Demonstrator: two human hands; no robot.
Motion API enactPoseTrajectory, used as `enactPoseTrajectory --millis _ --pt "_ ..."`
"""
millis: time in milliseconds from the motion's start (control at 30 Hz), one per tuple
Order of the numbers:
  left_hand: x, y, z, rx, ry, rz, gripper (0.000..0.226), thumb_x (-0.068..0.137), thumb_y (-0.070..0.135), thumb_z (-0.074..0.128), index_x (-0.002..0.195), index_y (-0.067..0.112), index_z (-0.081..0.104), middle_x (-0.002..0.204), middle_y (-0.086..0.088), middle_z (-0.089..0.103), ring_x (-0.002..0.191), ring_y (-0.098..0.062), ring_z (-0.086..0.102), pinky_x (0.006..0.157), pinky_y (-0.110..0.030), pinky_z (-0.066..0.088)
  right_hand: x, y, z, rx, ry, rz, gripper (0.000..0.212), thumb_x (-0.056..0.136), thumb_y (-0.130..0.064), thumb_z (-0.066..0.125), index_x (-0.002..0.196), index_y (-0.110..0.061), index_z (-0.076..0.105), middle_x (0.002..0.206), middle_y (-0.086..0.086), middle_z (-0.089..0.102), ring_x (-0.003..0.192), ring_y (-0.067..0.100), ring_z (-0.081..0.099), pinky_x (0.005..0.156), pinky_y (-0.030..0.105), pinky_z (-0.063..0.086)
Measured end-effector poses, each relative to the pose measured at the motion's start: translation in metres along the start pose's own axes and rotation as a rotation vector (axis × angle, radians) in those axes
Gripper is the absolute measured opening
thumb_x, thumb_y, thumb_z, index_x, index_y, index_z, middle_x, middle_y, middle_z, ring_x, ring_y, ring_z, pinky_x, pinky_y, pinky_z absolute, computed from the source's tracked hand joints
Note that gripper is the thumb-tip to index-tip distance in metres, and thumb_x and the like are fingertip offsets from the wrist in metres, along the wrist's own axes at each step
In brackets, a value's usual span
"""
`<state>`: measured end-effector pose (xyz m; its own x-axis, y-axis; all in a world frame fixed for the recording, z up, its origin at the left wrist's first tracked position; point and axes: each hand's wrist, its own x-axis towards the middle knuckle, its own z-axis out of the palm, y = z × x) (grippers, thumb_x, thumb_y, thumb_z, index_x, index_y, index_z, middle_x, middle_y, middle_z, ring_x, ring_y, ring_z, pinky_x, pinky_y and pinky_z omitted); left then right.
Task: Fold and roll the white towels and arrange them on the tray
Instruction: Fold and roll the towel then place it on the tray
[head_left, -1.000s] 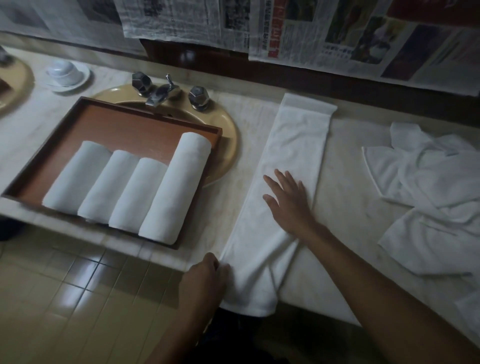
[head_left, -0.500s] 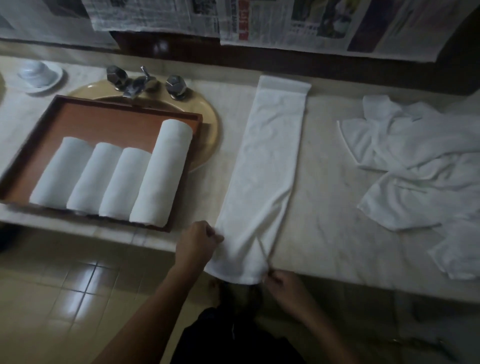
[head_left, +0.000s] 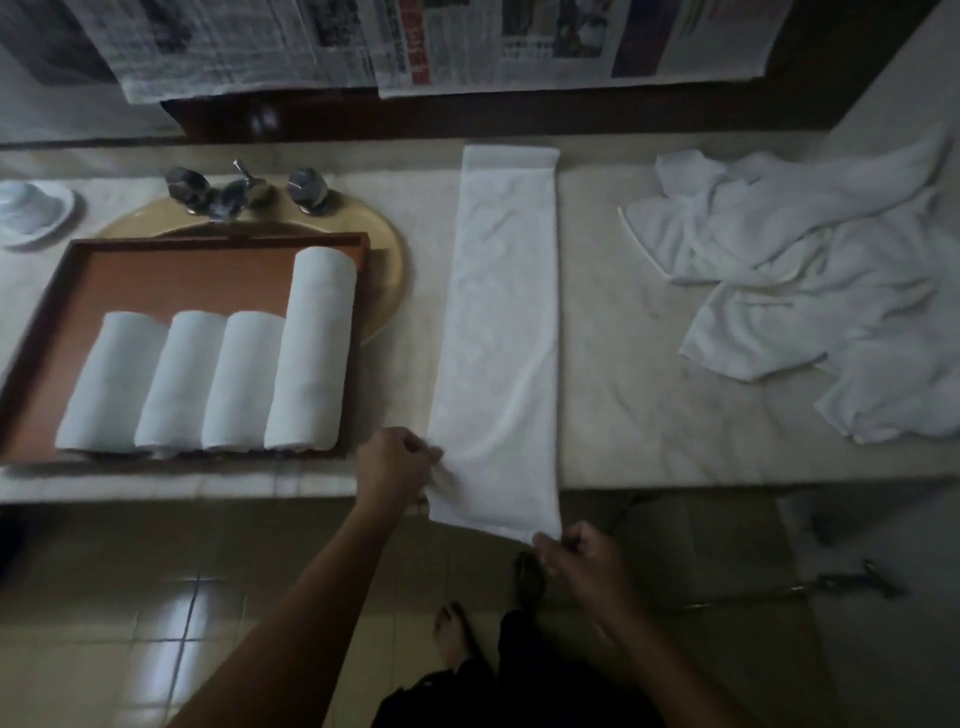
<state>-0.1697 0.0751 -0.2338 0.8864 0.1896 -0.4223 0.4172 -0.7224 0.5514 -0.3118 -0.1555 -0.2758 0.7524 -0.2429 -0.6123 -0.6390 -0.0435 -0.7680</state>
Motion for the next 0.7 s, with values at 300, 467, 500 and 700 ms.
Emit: enactPoseTrajectory --millis 300,467,500,700 --pt "-0.058 -0.020 0.009 -0.198 0.115 0.048 0.015 0.093 0.030 0.072 0.091 0.018 0.063 0.082 0.005 0.067 0.073 -0.012 0.064 0.060 -0.027 0.044 0.010 -0.007 0.015 0.121 -0.025 0.073 0.015 0.096 -0.027 0.072 0.102 -0.016 0.062 0.106 -0.006 0.072 0.096 0.002 0.064 0.075 0.024 0.047" --pt "-0.074 -0.059 0.033 -0.429 -0.185 -0.166 0.032 0.090 0.048 0.070 0.086 0.018 0.063 0.080 0.005 0.065 0.075 -0.014 0.061 0.064 -0.031 0.045 0.025 -0.011 0.015 -0.010 0.008 -0.020 0.025 0.097 -0.027 0.071 0.108 -0.005 0.071 0.101 0.006 0.077 0.103 0.024 0.072 0.079 0.033 0.053" --pt "-0.068 -0.059 0.035 -0.516 -0.218 -0.182 0.028 0.091 0.046 0.073 0.098 0.020 0.067 0.092 0.006 0.069 0.085 -0.013 0.065 0.070 -0.032 0.049 0.027 -0.010 0.015 -0.029 0.005 -0.039 0.023 0.098 -0.025 0.069 0.107 -0.004 0.071 0.100 0.007 0.078 0.102 0.025 0.072 0.080 0.034 0.054" --pt "-0.064 -0.051 0.027 -0.591 -0.415 -0.145 0.021 0.096 0.032 0.070 0.099 0.012 0.077 0.089 0.002 0.080 0.083 -0.014 0.074 0.072 -0.028 0.051 0.027 -0.003 0.006 -0.094 0.065 -0.105 0.028 0.099 -0.024 0.069 0.091 0.003 0.063 0.085 0.013 0.072 0.080 0.026 0.069 0.066 0.033 0.047"
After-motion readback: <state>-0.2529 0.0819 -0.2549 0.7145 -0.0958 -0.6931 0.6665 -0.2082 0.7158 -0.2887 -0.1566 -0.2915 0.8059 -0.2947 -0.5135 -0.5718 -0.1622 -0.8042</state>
